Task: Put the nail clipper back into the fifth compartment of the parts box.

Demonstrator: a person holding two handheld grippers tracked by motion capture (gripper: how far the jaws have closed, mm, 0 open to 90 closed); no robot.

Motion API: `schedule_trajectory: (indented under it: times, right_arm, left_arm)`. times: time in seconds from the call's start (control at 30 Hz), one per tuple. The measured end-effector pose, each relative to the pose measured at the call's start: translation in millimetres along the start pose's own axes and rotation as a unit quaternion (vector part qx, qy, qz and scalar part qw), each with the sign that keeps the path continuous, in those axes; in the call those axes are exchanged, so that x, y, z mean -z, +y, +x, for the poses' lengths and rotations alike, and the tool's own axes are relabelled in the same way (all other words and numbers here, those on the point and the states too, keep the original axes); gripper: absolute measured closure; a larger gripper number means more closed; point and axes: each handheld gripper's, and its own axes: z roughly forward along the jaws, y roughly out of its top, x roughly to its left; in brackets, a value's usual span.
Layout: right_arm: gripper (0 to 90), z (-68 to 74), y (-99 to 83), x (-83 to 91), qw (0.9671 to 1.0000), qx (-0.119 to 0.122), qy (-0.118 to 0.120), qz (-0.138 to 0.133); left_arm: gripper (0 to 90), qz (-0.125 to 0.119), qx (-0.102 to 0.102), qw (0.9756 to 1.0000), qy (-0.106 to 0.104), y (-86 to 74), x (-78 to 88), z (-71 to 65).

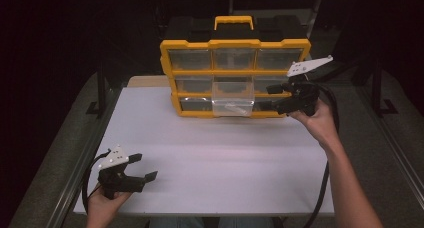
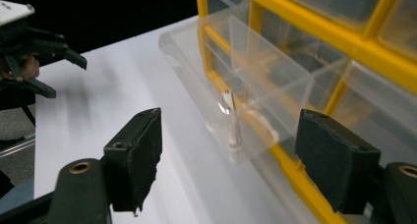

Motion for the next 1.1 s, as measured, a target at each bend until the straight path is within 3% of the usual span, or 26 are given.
schedule_trajectory:
  times: [0.73, 0.9, 1.1]
  right_arm:
    - [20.3, 3.2, -57.0, -4.4, 0.9994, -0.028, -0.019, 0.004]
    - [19.7, 5.1, -67.8, -7.3, 0.9993, -0.030, -0.022, 0.008]
    - [19.6, 8.1, -79.7, -9.2, 0.9990, -0.034, -0.027, 0.011]
  left_arm:
    - [15.7, -0.003, 0.005, 1.0000, 0.001, -0.2, -2.0, 1.9]
    - [15.7, 0.004, -0.007, 1.0000, 0.003, 0.1, -1.3, 4.8]
    - [15.7, 0.002, 0.002, 1.0000, 0.002, -0.1, -2.3, 3.4]
